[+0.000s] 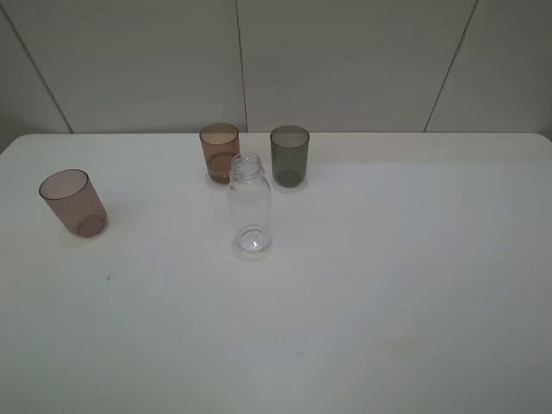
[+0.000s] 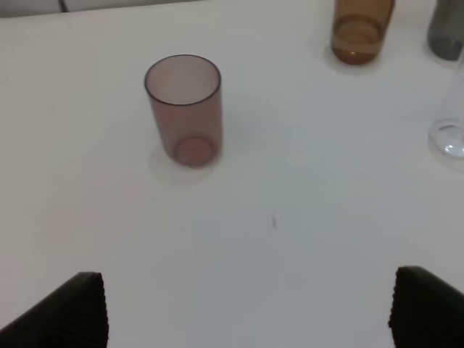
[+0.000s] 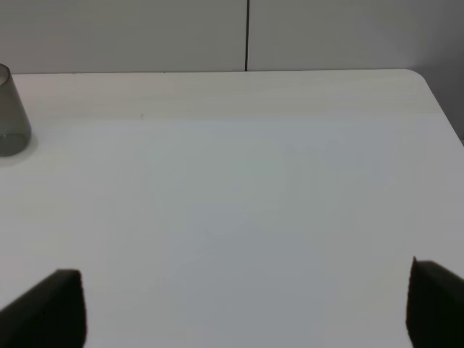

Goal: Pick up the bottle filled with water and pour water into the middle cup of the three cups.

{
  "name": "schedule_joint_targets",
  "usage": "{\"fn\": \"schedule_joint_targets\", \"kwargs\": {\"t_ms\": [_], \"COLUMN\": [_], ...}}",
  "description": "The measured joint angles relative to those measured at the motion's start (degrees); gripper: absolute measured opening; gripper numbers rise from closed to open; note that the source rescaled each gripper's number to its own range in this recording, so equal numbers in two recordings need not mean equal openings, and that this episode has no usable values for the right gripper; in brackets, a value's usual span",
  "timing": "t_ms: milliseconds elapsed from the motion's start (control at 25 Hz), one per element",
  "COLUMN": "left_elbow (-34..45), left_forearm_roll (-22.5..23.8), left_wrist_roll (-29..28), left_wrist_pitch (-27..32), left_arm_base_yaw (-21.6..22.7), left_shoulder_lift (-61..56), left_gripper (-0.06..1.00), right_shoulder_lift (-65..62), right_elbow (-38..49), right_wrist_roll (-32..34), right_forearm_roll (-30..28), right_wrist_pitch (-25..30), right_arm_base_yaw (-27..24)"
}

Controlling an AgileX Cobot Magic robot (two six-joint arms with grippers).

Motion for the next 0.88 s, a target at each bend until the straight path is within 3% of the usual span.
{"fn": "schedule_joint_targets", "kwargs": {"t_ms": [200,880], "left_elbow": [0.0,0.0], "left_forearm_roll": [0.0,0.0], "left_wrist_roll": [0.0,0.0], "left_wrist_pitch": [0.0,0.0], "left_arm_base_yaw": [6.3,6.7], "left_shoulder_lift": [0.0,0.0], "left_gripper": [1.0,1.0], "right_shoulder_lift": [0.0,0.0], "right_elbow": [0.0,0.0], "right_wrist_roll": [0.0,0.0], "right_forearm_roll": [0.0,0.0], "right_wrist_pitch": [0.0,0.0], "right_arm_base_yaw": [0.0,0.0]}}
